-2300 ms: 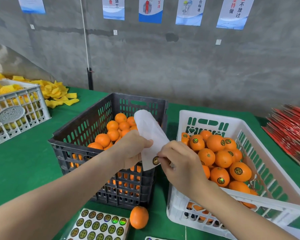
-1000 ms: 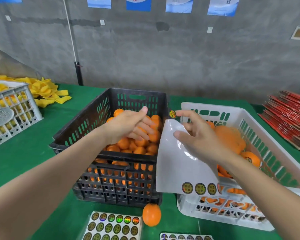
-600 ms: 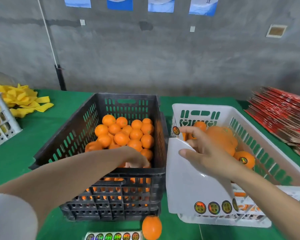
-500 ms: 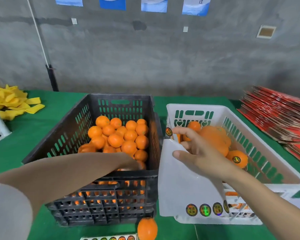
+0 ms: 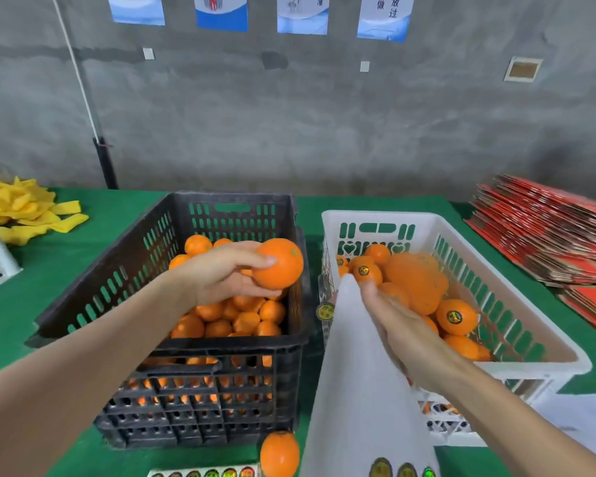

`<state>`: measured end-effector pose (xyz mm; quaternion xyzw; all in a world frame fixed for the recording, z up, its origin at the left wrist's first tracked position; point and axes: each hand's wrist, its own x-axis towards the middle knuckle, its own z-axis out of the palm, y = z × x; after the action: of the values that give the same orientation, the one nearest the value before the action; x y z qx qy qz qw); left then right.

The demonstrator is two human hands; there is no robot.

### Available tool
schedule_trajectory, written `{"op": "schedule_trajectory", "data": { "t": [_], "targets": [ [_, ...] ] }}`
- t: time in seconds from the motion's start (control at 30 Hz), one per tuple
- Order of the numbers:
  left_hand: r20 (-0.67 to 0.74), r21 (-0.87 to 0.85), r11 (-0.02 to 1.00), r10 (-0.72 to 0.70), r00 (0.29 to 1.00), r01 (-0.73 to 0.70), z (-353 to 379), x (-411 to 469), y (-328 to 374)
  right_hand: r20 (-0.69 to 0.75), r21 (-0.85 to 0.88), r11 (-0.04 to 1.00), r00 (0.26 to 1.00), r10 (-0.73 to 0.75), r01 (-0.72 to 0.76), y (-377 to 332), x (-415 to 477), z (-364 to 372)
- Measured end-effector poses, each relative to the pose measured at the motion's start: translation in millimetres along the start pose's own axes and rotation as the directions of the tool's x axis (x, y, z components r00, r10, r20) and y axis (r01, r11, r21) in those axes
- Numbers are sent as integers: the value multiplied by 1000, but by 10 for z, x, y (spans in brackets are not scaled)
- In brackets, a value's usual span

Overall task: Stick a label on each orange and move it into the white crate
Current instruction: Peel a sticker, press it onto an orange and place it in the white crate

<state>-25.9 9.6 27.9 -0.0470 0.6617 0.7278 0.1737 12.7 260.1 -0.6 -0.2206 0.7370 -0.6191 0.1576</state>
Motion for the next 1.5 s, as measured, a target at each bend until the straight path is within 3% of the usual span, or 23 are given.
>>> {"op": "schedule_trajectory", "data": {
  "t": [0.07, 0.2, 0.33, 0.47, 0.6, 0.97, 1.1, 1.27, 1.4, 1.5],
  "targets": [
    [42, -106, 994, 12, 999, -8, 65, -73, -25, 79, 40, 999, 997, -22, 19, -62, 2, 23],
    [104, -95, 995, -6, 995, 16, 296, -239, -98, 153, -70, 983, 976, -158, 170, -187, -7, 24],
    [107, -166, 986, 5, 994, 13, 511, -356, -127, 199, -28, 977, 958, -204, 213, -204, -44, -15],
    [102, -290, 957, 14, 995, 16, 719, -398, -171, 52, 8, 966, 965, -259, 259, -169, -11, -5],
    [44, -374, 927, 10, 999, 7, 888, -409, -212, -56, -60, 963, 962, -267, 264, -194, -8, -34],
    [30, -421, 905, 83, 996, -63, 1031, -394, -314, -166, -405, 869, 911, -377, 286, -240, -83, -2],
    [56, -354, 932, 105, 993, -78, 1002, -394, -298, -194, -434, 852, 893, -406, 293, -247, -95, 24],
    [5, -283, 955, 91, 996, -86, 946, -377, -271, -247, -247, 950, 936, -252, 191, -197, -72, -40],
    [3, -216, 974, 66, 998, -64, 951, -360, -303, -87, -177, 979, 990, -113, 96, -158, -23, -111],
    [14, -144, 988, 50, 999, -48, 980, -326, -306, -12, -185, 976, 993, -120, 115, -163, 33, -134]
  ]
}}
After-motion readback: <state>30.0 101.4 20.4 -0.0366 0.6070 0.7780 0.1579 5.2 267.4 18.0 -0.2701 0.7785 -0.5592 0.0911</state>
